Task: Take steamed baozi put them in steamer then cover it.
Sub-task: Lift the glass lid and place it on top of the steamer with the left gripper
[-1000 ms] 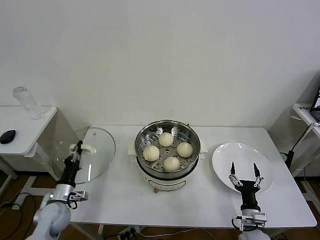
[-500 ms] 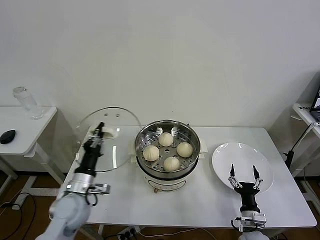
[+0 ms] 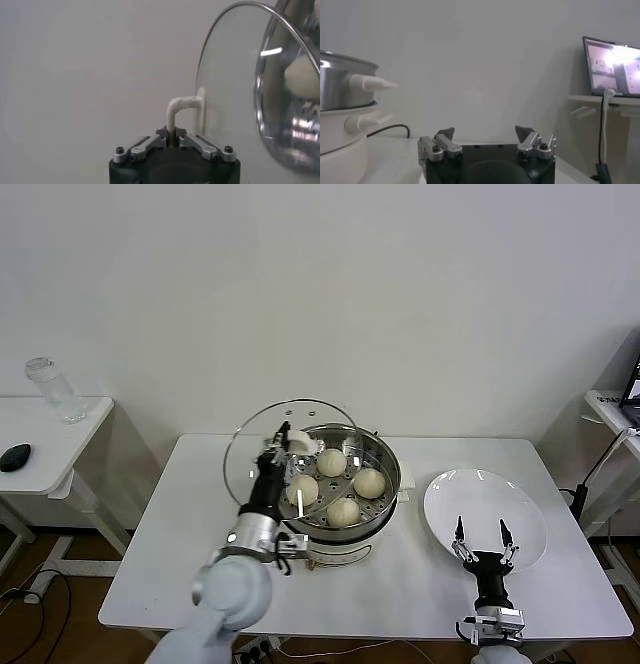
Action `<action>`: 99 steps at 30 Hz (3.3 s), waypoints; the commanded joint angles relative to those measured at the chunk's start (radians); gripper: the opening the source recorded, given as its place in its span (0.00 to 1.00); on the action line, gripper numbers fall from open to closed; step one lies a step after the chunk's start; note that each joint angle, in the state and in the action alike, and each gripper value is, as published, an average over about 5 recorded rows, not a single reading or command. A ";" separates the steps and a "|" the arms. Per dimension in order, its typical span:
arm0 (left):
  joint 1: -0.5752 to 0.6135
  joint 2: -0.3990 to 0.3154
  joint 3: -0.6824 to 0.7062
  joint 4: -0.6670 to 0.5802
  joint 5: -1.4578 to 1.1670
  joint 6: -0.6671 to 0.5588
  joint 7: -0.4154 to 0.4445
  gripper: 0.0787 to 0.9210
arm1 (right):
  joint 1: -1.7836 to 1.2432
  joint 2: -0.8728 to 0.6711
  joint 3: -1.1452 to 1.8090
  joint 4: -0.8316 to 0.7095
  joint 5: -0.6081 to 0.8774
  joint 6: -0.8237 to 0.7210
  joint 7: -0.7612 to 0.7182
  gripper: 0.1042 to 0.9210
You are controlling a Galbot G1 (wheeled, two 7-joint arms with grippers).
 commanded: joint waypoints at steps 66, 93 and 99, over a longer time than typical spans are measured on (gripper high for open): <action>-0.152 -0.197 0.182 0.314 0.265 0.159 0.144 0.13 | 0.030 0.024 0.022 -0.046 -0.030 0.011 -0.002 0.88; -0.133 -0.201 0.166 0.291 0.263 0.157 0.182 0.21 | 0.034 0.021 0.028 -0.047 -0.036 0.017 -0.002 0.88; -0.115 -0.181 0.170 0.223 0.250 0.162 0.180 0.41 | 0.035 0.024 0.023 -0.046 -0.040 0.016 -0.002 0.88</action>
